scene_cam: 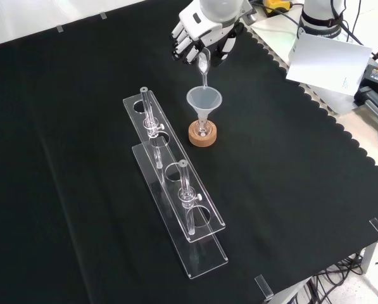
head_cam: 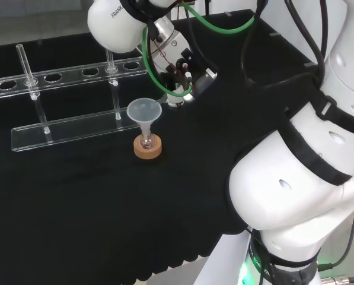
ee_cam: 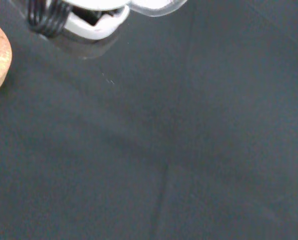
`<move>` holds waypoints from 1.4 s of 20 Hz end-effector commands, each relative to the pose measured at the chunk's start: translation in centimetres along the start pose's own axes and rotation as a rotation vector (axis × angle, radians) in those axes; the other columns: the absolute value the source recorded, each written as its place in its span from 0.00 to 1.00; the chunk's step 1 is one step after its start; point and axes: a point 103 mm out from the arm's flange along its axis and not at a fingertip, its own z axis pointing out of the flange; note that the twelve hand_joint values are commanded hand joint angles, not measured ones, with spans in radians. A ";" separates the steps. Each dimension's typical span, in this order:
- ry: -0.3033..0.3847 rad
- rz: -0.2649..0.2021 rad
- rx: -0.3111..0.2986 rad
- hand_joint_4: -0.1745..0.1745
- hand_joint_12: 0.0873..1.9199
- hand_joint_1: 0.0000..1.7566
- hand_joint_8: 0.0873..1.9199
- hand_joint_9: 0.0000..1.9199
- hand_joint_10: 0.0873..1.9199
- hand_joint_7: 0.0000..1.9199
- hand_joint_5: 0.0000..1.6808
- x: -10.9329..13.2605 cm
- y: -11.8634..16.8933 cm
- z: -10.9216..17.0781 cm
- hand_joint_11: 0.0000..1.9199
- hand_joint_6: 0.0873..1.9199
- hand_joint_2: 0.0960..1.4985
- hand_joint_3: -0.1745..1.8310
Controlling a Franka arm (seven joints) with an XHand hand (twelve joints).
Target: Pour all the NaCl from the weighing funnel into the round-bottom flask.
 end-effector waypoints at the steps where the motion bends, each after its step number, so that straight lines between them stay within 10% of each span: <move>1: -0.018 0.014 0.013 1.00 0.55 0.62 0.31 0.47 0.15 0.29 0.71 0.2 0.0 -0.3 0.40 0.38 0.45 0.38; 28: -0.095 0.044 0.083 1.00 0.55 0.62 0.31 0.46 0.15 0.28 0.70 0.9 0.4 -1.4 0.39 0.39 0.46 0.38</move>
